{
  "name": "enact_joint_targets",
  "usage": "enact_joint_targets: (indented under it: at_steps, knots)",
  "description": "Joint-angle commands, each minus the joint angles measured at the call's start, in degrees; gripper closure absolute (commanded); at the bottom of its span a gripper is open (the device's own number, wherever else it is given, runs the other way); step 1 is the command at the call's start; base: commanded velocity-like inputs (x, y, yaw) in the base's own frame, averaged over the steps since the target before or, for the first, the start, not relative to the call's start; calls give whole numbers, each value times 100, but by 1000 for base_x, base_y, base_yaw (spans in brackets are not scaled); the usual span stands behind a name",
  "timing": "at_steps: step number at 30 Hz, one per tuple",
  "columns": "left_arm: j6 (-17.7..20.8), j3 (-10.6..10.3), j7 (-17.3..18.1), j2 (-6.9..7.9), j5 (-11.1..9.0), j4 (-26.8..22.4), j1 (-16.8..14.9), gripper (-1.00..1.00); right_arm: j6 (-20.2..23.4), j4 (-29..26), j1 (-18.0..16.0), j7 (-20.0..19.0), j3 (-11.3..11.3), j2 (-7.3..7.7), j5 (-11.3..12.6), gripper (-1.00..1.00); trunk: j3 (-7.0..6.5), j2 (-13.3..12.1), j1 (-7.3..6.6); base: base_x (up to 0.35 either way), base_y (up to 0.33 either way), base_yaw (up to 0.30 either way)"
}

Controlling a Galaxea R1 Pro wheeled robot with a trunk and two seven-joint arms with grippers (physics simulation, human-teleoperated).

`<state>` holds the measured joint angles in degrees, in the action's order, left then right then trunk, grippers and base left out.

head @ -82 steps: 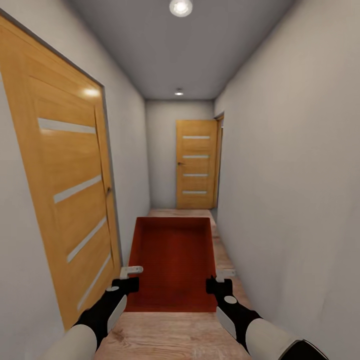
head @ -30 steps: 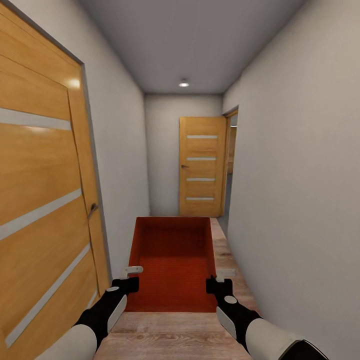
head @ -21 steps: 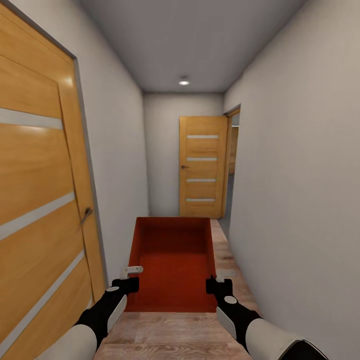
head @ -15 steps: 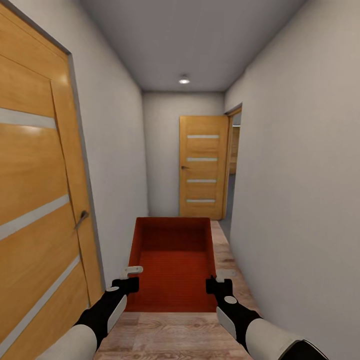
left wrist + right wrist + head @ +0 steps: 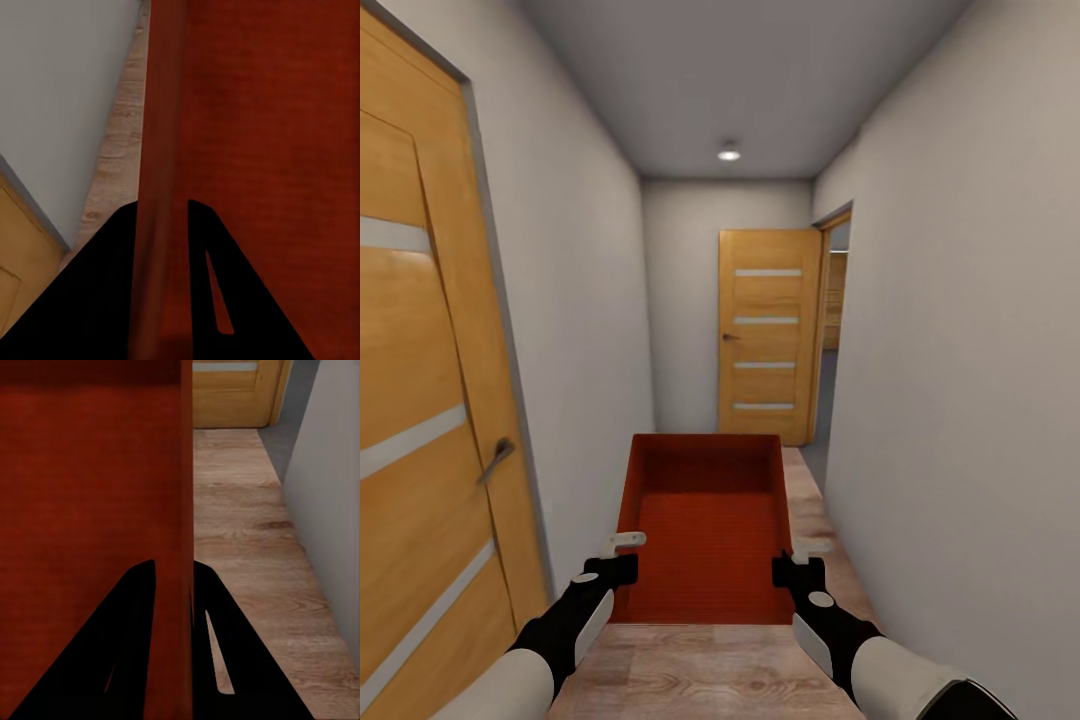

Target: Move the two storage containers from the living room to the garage. In the garage, place one container on the floor and stack the other container on top of it (either order is fine).

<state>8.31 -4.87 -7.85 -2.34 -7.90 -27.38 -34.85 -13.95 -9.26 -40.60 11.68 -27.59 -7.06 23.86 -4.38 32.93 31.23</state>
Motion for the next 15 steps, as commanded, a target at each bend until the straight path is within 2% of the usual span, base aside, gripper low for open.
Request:
enact_joint_targets:
  at_steps: [1,15]
  knots:
    - [31,522,-76,167,-4,-30,-5,100,-10,416,-1,1,16,153,78,100,1,3,5,323,0,0]
    - [33,522,-76,165,-6,-30,-5,100,-9,416,-1,1,16,160,84,100,1,3,5,323,0,0]
